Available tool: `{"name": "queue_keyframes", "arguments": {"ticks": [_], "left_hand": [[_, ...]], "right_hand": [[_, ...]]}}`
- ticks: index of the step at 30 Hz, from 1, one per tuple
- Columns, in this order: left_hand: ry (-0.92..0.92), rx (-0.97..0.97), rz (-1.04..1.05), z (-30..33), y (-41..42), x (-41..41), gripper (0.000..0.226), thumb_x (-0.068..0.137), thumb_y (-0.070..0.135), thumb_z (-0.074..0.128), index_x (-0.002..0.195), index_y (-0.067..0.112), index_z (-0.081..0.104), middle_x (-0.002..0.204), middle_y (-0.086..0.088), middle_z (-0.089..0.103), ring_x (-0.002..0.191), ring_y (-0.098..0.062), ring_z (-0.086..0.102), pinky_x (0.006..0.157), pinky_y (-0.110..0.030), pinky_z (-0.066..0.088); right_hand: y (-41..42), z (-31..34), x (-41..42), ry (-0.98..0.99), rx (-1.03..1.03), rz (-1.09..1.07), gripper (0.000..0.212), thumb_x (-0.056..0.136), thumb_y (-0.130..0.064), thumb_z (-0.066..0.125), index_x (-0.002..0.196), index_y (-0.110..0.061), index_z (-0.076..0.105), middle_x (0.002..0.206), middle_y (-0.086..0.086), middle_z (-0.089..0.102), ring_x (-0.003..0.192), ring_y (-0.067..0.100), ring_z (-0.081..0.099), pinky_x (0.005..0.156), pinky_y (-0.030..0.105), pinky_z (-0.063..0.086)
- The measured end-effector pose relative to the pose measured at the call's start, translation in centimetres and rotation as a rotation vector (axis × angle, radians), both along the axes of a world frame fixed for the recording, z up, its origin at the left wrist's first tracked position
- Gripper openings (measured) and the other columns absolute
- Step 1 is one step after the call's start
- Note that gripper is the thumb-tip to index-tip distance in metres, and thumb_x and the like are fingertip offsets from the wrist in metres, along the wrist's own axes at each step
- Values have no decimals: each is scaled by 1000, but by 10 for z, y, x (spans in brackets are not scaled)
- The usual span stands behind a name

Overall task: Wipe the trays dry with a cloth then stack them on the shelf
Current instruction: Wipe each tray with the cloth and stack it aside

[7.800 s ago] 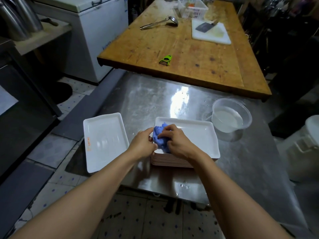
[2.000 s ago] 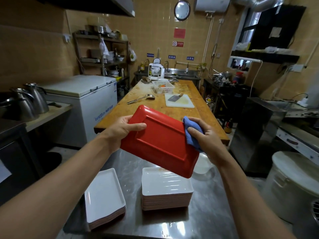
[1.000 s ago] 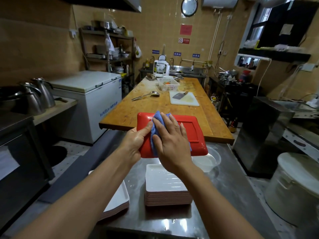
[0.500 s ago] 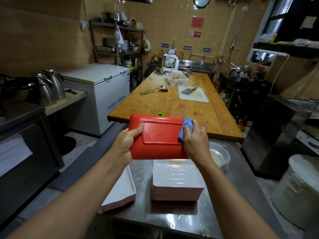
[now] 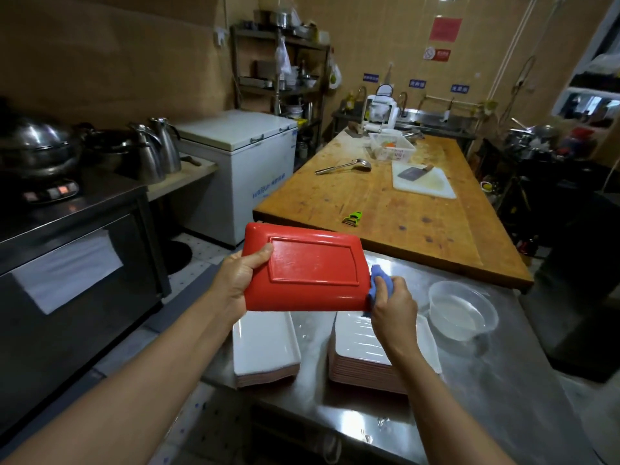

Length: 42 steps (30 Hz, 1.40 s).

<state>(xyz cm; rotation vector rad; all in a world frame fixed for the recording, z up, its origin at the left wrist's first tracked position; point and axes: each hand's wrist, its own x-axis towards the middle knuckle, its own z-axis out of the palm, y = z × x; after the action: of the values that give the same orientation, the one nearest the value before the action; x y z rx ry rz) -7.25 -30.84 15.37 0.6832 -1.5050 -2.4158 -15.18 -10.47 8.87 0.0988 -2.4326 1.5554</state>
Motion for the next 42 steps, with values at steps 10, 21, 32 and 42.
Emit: {"name": "queue_keyframes", "arguments": {"ticks": [10, 21, 32, 42], "left_hand": [[100, -980, 141, -18, -44, 7, 7, 79, 14, 73, 84, 17, 68, 74, 3, 67, 66, -11, 61, 66, -25, 49], [-94, -2009, -218, -109, -16, 16, 13, 79, 21, 68, 91, 16, 66, 84, -3, 65, 80, -23, 63, 54, -28, 45], [-64, -2074, -379, -155, 9, 20, 34, 32, 4, 87, 49, 11, 59, 48, -4, 52, 42, -22, 54, 30, -16, 30], [-87, -2018, -482, -195, -2, 16, 52, 31, 42, 94, 59, 11, 63, 58, 0, 58, 51, -16, 57, 32, -19, 33]], "right_hand": [[-35, -2, 1, -92, 35, 156, 16, 95, -30, 47, 102, -15, 45, 94, 10, 60, 81, 31, 61, 69, 43, 52], [-35, -28, -1, -201, -2, 227, 15, 95, -30, 47, 105, -19, 45, 99, 10, 61, 82, 29, 62, 69, 41, 54], [-27, -48, -8, -225, -28, 222, 12, 95, -30, 47, 102, -21, 47, 97, 9, 63, 85, 32, 62, 76, 48, 54], [-12, -63, -12, -249, 4, 178, 19, 96, -33, 46, 105, -17, 51, 103, 10, 62, 93, 30, 61, 82, 52, 50]]}}
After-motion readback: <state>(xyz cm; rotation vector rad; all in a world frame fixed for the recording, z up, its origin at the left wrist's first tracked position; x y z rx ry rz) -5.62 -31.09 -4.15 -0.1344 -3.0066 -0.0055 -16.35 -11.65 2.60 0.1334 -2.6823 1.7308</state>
